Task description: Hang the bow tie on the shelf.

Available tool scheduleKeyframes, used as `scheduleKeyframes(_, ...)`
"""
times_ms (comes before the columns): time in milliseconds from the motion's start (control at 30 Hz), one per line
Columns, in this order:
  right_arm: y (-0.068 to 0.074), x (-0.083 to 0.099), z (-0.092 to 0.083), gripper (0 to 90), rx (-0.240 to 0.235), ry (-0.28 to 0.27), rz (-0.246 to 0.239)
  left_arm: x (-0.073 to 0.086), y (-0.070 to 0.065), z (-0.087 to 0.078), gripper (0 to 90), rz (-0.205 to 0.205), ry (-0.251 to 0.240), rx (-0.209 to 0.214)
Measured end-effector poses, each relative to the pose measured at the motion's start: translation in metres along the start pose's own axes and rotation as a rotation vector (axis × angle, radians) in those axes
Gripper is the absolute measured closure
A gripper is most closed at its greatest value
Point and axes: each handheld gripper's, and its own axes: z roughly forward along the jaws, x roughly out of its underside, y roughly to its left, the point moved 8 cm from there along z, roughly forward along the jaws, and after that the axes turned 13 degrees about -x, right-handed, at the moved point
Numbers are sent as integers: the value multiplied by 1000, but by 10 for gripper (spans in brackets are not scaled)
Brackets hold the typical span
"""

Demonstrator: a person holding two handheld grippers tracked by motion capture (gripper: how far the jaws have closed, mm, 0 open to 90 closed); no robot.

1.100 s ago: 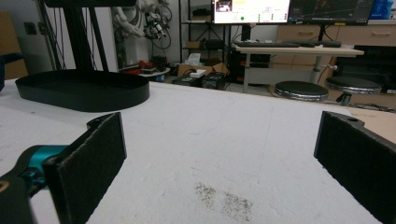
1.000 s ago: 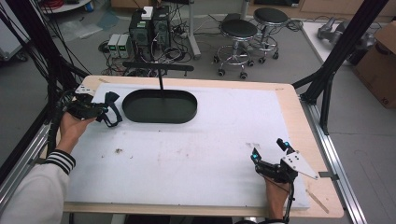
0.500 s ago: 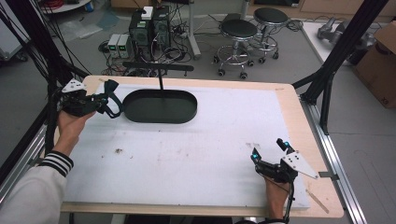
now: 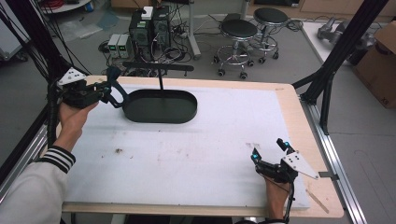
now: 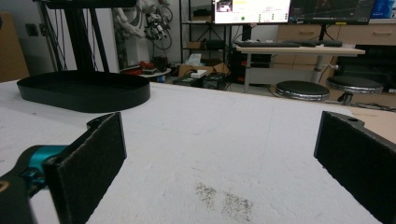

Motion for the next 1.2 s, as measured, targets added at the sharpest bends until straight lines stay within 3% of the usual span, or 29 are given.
scheduleKeyframes(67, 0, 0, 0, 12, 1, 0, 1, -1, 1, 1, 758, -25, -10, 4)
scheduleKeyframes(333, -1, 0, 0, 12, 0, 0, 3, -5, 3, 4, 759, -49, -33, -4)
scheduleKeyframes(600, -1, 0, 0, 12, -1, -2, 4, -22, -4, 12, 759, -14, -46, -2)
scheduleKeyframes(833, -1, 0, -1, 12, -3, -10, 6, -28, -10, 23, 760, -15, -50, 0)
scheduleKeyframes(1200, -1, -1, -2, 12, -11, -21, 5, -44, -16, 44, 760, -13, -69, -31)
